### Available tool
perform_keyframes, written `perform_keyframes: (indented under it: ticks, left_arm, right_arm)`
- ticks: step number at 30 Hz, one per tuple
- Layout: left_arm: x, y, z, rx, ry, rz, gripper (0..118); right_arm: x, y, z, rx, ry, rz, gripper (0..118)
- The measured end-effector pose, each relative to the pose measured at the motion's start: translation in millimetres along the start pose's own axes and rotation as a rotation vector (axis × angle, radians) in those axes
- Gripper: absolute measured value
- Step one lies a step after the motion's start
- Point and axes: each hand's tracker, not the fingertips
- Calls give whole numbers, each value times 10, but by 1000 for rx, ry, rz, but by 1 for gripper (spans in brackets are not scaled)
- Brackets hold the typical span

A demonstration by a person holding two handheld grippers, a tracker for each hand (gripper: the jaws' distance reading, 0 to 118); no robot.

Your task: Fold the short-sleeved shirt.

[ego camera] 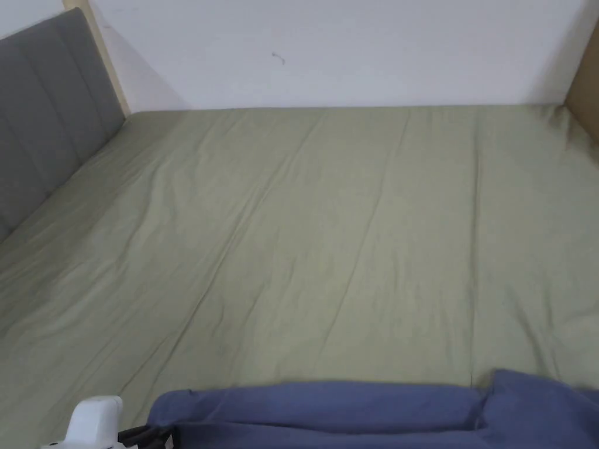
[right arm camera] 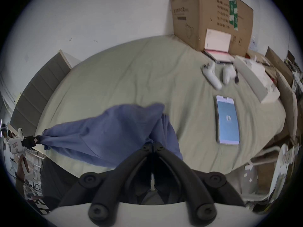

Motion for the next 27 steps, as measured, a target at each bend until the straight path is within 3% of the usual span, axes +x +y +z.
perform_keyframes:
  ticks: [4, 5, 6, 7, 8, 9, 10, 15, 18, 22, 24, 25, 27]
  left_arm:
    - [-15, 22, -107, 29, 4, -1, 1]
    - [-13, 46, -121, 21, 10, -7, 6]
    - [-20, 54, -114, 18, 15, -12, 24]
    - [-16, 59, -84, 25, 11, -17, 47]
    - [13, 81, -25, 33, 8, -21, 65]
    - [45, 106, 55, 56, 2, -27, 71]
    - [106, 156, 179, 111, 11, -52, 72]
    - [606, 322, 866, 354, 74, -184, 72]
    - [887, 341, 1151, 472, 48, -184, 72]
    - [1199, 299, 1284, 563, 109, -207, 68]
    - [1285, 296, 1322, 557, 71, -218, 35]
    - [1318, 300, 1332, 554, 63, -217, 12]
    - [1368, 276, 1341, 559, 65, -219, 6]
  right_arm:
    - [-34, -104, -190, -4, -24, 15, 1]
    - [-32, -130, -220, -1, -39, 49, 1]
    - [-46, -142, -239, -10, -66, 77, 5]
    - [-55, -158, -244, -13, -82, 95, 19]
    - [-61, -169, -220, -4, -89, 110, 42]
    - [-59, -173, -163, 0, -88, 111, 52]
    - [-81, -159, -59, 31, -90, 113, 53]
    - [-445, -18, 607, 279, -21, 153, 53]
    - [-804, 68, 867, 403, 18, 232, 53]
    - [-1126, 132, 833, 428, 90, 305, 48]
    - [-1250, 144, 804, 436, 119, 309, 14]
    - [-1297, 132, 793, 444, 115, 310, 5]
    - [-1379, 134, 800, 449, 129, 310, 3]
